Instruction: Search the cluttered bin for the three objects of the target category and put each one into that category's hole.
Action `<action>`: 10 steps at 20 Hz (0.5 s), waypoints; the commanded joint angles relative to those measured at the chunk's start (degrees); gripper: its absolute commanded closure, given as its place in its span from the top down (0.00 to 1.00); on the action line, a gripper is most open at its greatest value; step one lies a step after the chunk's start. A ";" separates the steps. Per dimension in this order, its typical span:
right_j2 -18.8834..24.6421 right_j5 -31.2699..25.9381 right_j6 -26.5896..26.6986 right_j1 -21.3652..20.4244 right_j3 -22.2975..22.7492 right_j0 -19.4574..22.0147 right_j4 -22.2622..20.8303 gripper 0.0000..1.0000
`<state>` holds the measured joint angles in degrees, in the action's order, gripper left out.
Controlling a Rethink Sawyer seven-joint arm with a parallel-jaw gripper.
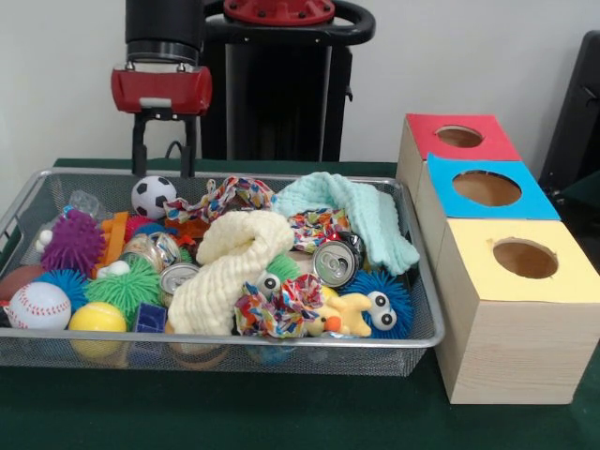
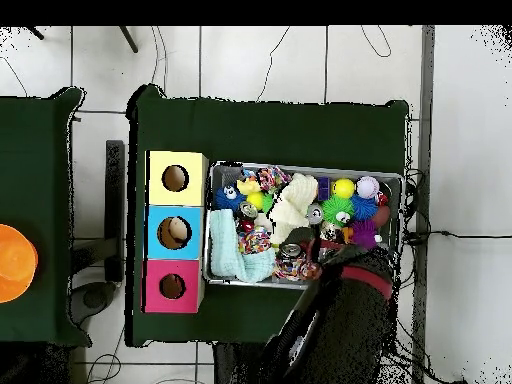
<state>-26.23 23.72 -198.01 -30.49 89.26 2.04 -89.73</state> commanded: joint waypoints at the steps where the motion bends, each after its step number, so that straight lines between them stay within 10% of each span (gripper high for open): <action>1: 6.63 -7.22 30.49 -2.40 -1.74 5.12 5.49 1.00; 10: 3.72 -3.52 53.85 -0.30 -3.96 9.52 21.42 1.00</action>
<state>-26.28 21.38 -172.32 -32.63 88.60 9.63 -78.05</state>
